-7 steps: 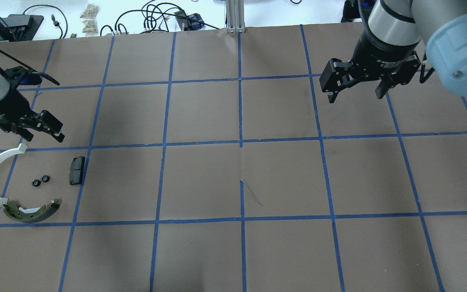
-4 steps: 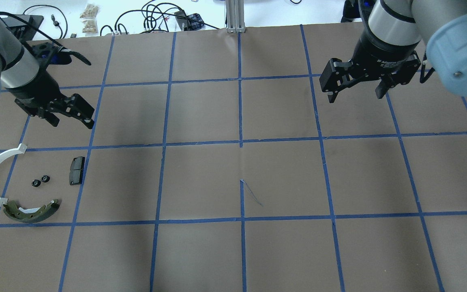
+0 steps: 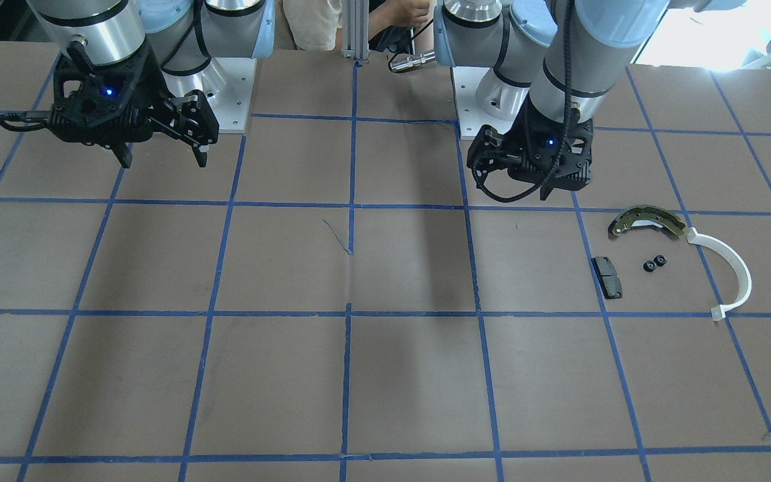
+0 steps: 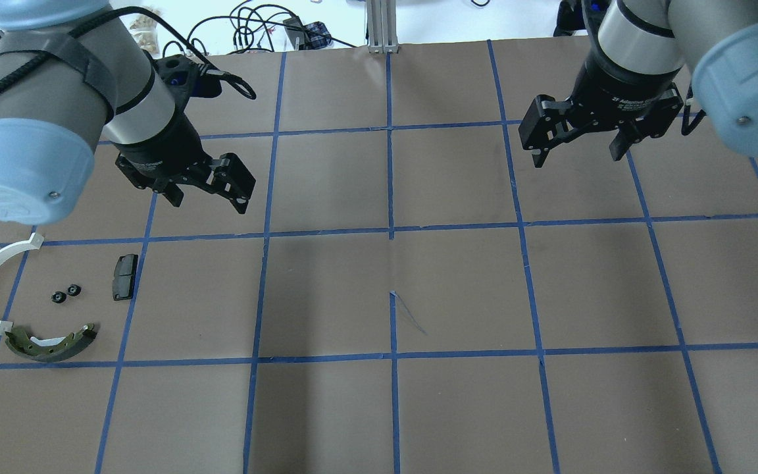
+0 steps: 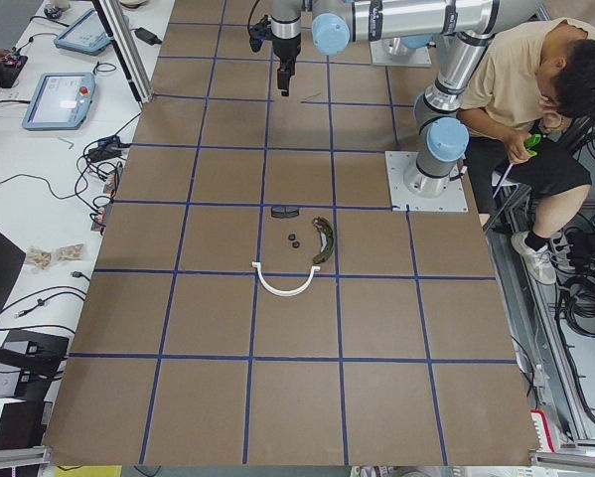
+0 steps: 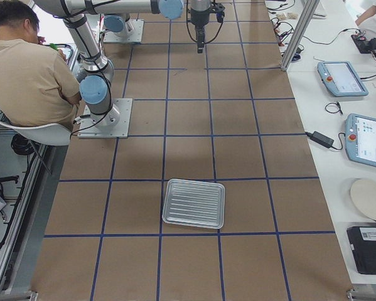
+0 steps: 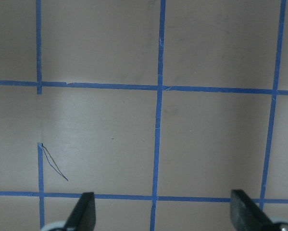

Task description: Place bearing gear from tray to pile

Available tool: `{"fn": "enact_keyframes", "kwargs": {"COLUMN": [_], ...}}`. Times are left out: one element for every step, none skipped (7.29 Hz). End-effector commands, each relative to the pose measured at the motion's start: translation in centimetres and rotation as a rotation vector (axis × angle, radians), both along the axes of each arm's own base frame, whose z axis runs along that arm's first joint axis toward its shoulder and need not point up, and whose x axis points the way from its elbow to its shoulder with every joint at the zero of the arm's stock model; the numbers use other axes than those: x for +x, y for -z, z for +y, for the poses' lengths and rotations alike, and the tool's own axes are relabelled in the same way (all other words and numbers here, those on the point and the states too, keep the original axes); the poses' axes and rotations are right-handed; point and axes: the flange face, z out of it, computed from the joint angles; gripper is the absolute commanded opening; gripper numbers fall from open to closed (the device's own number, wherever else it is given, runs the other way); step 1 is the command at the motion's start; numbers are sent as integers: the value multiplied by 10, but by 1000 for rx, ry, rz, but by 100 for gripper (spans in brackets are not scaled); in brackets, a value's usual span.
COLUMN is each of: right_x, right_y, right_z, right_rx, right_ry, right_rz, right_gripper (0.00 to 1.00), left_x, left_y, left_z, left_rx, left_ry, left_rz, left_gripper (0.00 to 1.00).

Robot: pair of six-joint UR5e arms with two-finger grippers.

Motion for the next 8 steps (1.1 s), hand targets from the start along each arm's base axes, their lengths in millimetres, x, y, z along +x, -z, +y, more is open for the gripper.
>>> {"fn": "enact_keyframes", "kwargs": {"right_x": [0,0,0,0,0,0,0,0], "right_y": [-1,0,0,0,0,1,0,-1], "right_z": [0,0,0,0,0,-2,-5,-7], "right_rx": [-2,0,0,0,0,0,-16,-19], "right_ry": [0,0,0,1,1,-1,-3,-2], "right_rz": [0,0,0,0,0,5,6,1], "right_gripper": [100,100,100,100,100,100,100,100], "left_x": [-8,-4,-3,0,1,2,9,17], "left_y": [-28,-27,-25,-24,-23,-23,-22,-22], "left_z": [20,24,25,24,24,24,21,18], "left_rx": [17,35,39,39,39,38,38,38], "left_ry": [7,9,10,6,12,10,-6,-23], "left_rz": [-6,-9,-12,-14,-13,-12,-11,-11], "left_gripper": [100,100,100,100,100,100,100,100]}}
